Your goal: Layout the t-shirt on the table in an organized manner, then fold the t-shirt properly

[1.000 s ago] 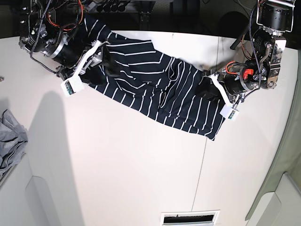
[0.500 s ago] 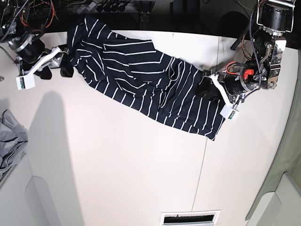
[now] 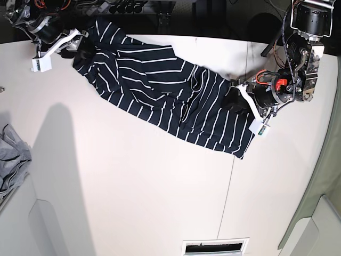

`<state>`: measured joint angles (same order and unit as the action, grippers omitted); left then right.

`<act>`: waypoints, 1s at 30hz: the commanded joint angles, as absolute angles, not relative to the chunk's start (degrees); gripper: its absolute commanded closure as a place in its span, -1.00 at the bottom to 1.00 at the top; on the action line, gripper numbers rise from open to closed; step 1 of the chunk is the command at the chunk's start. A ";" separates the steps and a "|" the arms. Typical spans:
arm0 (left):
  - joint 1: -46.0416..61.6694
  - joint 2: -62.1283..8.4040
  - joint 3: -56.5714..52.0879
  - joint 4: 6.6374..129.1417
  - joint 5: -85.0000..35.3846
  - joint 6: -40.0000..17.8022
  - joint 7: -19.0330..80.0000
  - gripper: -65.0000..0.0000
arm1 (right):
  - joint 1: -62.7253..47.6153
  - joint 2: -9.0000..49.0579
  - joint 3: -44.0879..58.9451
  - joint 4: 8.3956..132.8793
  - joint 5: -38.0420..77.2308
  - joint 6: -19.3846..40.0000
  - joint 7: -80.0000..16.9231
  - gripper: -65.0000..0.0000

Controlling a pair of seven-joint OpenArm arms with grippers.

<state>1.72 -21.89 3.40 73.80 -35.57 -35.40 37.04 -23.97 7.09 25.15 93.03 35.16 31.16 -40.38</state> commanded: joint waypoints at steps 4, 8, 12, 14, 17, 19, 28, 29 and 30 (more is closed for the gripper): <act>0.97 -22.39 3.31 74.06 -34.92 -35.18 37.93 0.17 | -23.18 4.60 23.86 93.41 36.99 32.36 -39.46 -0.39; 0.97 -22.41 3.31 74.06 -34.92 -35.20 37.93 0.17 | -23.18 3.42 20.60 93.41 37.06 32.32 -38.87 -0.39; 0.97 -22.39 3.31 74.06 -34.96 -35.18 37.93 0.17 | -23.03 2.28 18.02 93.41 34.74 31.16 -35.55 -0.27; 0.95 -22.39 3.31 74.06 -35.40 -35.20 37.91 0.17 | -22.13 1.54 17.32 93.38 32.21 30.09 -35.59 0.11; 0.93 -22.41 3.31 74.11 -38.54 -35.90 37.91 0.17 | -20.10 0.93 17.12 93.38 29.17 30.02 -35.57 0.94; 0.91 -22.59 3.29 74.76 -41.63 -40.00 38.00 0.17 | -18.52 1.06 17.15 93.38 26.81 30.28 -35.59 1.00; 0.95 -25.15 3.29 85.34 -49.08 -40.00 42.68 0.17 | -15.57 7.16 20.82 93.45 21.85 31.24 -35.53 1.00; 0.97 -25.54 3.29 86.24 -49.06 -40.00 42.68 0.17 | -15.57 8.29 21.78 93.45 21.87 31.27 -35.35 1.00; 0.97 -25.80 3.29 86.89 -49.04 -40.00 42.70 0.17 | -15.59 9.50 22.79 93.45 21.85 31.24 -35.27 1.00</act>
<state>1.76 -25.19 3.57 85.89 -48.03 -39.05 43.53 -15.92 8.82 22.46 92.53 21.12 30.92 -36.60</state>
